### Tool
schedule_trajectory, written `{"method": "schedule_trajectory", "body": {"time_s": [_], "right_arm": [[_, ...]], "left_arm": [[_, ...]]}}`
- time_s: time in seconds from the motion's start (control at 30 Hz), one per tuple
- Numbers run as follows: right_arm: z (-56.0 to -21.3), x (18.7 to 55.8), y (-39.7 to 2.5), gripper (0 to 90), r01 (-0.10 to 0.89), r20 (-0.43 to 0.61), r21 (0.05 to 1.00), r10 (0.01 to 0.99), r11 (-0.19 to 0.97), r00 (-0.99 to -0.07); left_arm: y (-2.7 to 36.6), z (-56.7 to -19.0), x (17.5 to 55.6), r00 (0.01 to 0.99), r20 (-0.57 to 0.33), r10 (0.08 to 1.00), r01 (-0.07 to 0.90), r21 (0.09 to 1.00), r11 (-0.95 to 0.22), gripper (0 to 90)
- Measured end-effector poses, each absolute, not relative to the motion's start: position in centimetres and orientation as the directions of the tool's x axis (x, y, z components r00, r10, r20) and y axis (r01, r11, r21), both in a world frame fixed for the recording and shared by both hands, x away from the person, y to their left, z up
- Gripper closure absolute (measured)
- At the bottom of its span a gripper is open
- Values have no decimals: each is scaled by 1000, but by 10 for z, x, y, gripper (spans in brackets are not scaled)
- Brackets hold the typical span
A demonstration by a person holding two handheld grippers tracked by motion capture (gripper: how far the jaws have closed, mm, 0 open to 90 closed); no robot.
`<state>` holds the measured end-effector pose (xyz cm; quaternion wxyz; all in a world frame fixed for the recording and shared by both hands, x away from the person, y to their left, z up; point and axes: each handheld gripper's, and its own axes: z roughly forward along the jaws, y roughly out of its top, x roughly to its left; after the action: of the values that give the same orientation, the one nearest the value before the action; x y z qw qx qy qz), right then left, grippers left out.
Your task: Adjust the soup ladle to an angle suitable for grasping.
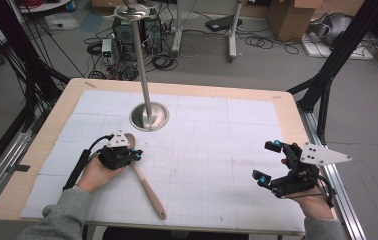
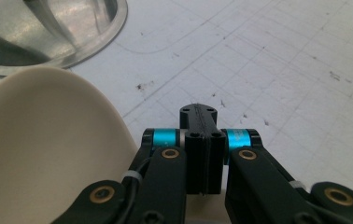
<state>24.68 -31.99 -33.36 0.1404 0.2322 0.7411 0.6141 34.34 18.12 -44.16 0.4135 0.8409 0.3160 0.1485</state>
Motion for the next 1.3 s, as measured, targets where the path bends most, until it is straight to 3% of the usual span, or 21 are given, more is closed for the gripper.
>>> {"method": "schedule_trajectory", "body": {"time_s": [0.6, 0.83, 1.3], "right_arm": [[-336, 248, -315, 0, 179, 78, 971, 501, 157, -862], [-337, 249, -314, 0, 186, 83, 969, 497, 162, -864], [-339, 251, -312, 0, 190, 86, 967, 487, 168, -869]], "left_arm": [[181, -447, 349, 746, -23, 666, 450, 754, -478, 897], [180, -444, 346, 744, 26, 668, 441, 732, -520, 898], [180, -443, 342, 721, 37, 692, 461, 720, -518, 900]]}}
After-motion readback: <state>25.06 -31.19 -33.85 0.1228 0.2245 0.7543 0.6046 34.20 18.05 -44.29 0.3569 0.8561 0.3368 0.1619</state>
